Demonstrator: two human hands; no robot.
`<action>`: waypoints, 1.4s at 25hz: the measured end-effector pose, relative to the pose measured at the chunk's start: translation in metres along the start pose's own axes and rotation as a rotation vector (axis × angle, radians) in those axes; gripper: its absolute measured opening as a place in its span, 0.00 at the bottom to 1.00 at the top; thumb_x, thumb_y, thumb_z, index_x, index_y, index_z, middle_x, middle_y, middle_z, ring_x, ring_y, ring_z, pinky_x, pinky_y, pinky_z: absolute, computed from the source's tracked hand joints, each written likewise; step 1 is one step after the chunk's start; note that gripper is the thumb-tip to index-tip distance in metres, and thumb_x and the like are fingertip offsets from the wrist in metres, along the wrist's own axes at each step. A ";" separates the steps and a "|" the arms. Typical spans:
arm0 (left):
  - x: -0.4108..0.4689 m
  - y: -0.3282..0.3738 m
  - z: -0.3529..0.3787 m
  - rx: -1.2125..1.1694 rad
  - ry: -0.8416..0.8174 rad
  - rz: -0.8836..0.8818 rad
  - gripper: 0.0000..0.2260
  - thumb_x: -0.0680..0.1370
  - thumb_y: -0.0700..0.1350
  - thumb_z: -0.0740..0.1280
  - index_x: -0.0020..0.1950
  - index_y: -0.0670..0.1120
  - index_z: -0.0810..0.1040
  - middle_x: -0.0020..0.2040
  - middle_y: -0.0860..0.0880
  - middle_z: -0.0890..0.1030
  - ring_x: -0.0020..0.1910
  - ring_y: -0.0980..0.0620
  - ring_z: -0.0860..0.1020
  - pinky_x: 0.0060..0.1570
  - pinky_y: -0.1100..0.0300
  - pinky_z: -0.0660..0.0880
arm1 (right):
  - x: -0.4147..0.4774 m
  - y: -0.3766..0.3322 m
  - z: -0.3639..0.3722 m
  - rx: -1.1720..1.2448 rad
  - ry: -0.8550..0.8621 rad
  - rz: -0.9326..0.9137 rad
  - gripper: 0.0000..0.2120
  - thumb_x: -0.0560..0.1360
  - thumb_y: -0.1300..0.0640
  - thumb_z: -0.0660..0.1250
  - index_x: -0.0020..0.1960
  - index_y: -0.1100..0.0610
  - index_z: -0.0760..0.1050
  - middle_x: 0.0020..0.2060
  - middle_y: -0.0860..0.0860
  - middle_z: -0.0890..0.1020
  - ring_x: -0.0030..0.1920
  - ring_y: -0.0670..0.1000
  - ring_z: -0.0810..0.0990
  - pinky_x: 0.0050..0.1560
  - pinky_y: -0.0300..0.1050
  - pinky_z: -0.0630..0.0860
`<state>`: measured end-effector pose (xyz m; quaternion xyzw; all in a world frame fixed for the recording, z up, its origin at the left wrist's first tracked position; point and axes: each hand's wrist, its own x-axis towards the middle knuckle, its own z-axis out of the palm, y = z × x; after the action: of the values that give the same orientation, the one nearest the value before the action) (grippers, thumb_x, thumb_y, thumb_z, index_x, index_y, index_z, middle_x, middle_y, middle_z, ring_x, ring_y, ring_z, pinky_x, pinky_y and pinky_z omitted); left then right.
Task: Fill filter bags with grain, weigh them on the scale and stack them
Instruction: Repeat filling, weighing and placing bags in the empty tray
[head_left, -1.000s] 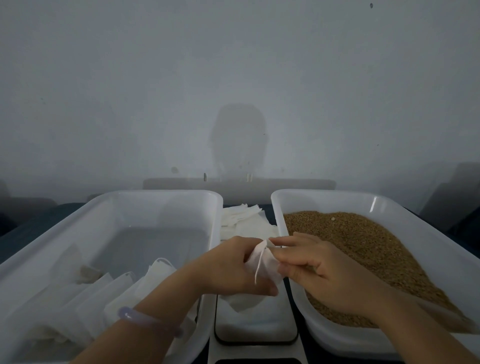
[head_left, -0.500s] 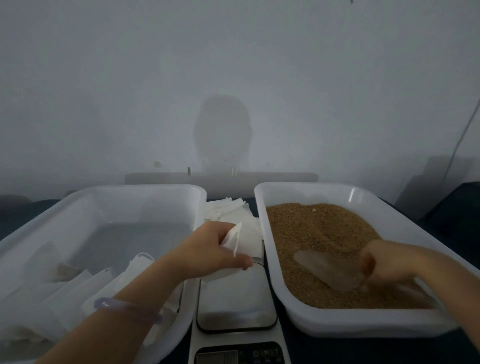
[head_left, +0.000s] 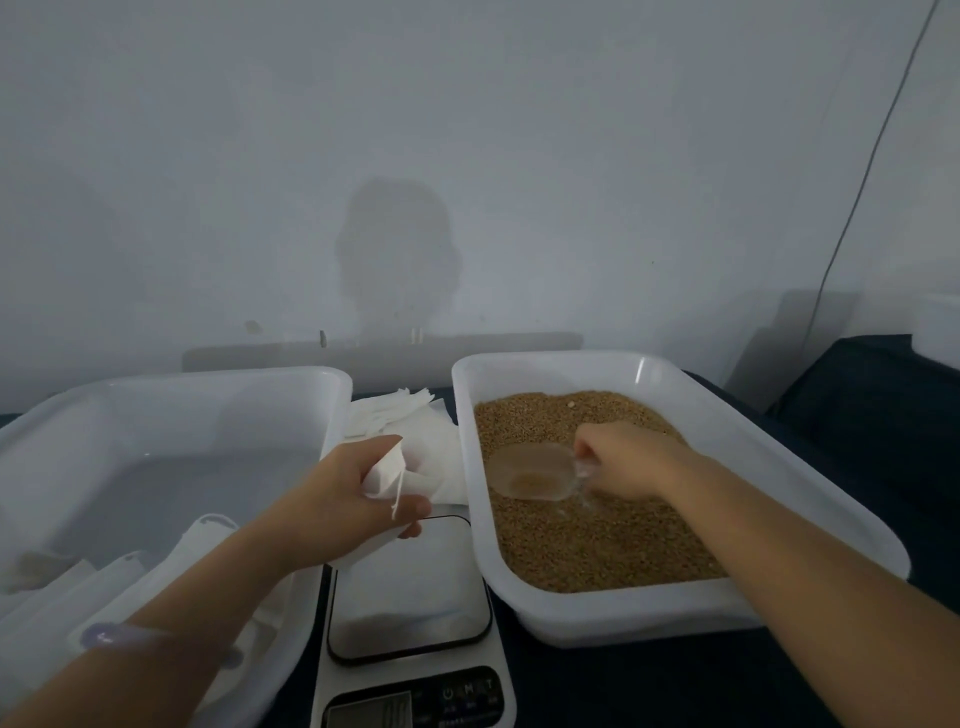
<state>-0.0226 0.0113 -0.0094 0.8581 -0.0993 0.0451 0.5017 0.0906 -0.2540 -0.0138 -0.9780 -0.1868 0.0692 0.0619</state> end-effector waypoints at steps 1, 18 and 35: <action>0.000 0.000 0.000 0.000 0.003 -0.005 0.08 0.72 0.35 0.72 0.46 0.37 0.75 0.35 0.47 0.80 0.33 0.49 0.83 0.34 0.64 0.77 | -0.002 0.001 0.002 -0.010 -0.035 -0.014 0.12 0.73 0.56 0.69 0.55 0.51 0.71 0.46 0.45 0.77 0.43 0.43 0.76 0.36 0.34 0.69; 0.002 0.003 0.005 0.055 -0.017 -0.043 0.12 0.71 0.36 0.73 0.49 0.34 0.75 0.40 0.42 0.81 0.31 0.54 0.81 0.34 0.65 0.77 | -0.066 0.039 -0.014 -0.042 -0.143 -0.197 0.13 0.72 0.46 0.70 0.56 0.39 0.75 0.47 0.32 0.75 0.49 0.33 0.73 0.49 0.32 0.68; 0.036 0.035 0.074 0.076 0.074 0.049 0.18 0.67 0.49 0.73 0.49 0.56 0.67 0.47 0.55 0.78 0.45 0.59 0.78 0.41 0.63 0.76 | -0.105 0.061 -0.042 0.299 0.300 -0.137 0.18 0.75 0.57 0.65 0.56 0.35 0.69 0.47 0.31 0.75 0.49 0.32 0.75 0.54 0.36 0.71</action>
<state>0.0034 -0.0739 -0.0096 0.8716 -0.1000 0.0930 0.4709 0.0218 -0.3534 0.0307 -0.9423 -0.2293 -0.0545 0.2380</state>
